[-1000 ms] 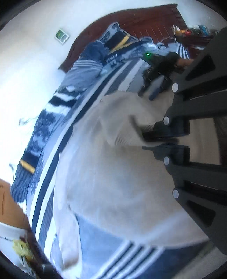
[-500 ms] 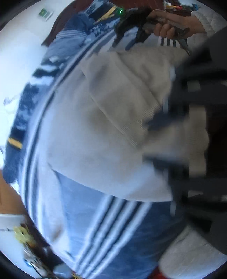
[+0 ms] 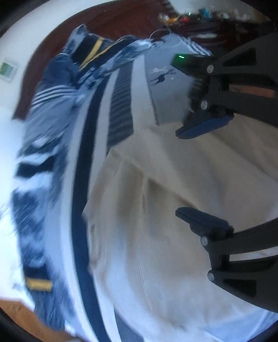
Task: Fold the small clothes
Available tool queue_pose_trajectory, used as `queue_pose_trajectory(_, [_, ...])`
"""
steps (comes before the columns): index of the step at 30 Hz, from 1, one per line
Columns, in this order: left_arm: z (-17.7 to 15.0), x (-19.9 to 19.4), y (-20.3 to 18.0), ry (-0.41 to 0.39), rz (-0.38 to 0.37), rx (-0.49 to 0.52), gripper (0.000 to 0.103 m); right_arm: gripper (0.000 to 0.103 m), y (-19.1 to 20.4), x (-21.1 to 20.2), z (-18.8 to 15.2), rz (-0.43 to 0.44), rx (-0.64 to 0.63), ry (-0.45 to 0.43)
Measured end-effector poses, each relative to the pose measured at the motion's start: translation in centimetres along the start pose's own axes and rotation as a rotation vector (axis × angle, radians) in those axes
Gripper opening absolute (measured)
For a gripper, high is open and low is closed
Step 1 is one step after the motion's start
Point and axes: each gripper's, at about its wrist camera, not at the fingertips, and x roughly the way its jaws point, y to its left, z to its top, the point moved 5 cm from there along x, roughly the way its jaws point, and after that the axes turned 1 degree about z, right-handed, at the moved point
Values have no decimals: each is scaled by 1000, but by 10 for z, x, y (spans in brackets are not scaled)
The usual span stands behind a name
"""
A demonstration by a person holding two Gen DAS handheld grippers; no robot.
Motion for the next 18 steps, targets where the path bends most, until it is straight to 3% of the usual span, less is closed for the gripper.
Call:
queue_pose_trajectory(7, [65,109,-40,127,-42,-14,65,33,7,7,8,187,24,37])
queue_pose_trajectory(9, [78,138,-46,157,32,25,65,34,-1,16,13,223,83,57])
queue_pose_trajectory(10, [80,158,-46,209,73,30,64,34,-2,17,12,229,99,60])
queue_pose_trajectory(14, [78,172,-42,263,73,-33,10,21,5,10,11,194,71,59])
queue_pose_trajectory(15, [81,166,-43,240,56,-30,5,18,10,8,10,152,34,56])
queue_pose_trajectory(18, [91,129,-46,142,-20,-17,3,12,11,2,11,95,-8,32])
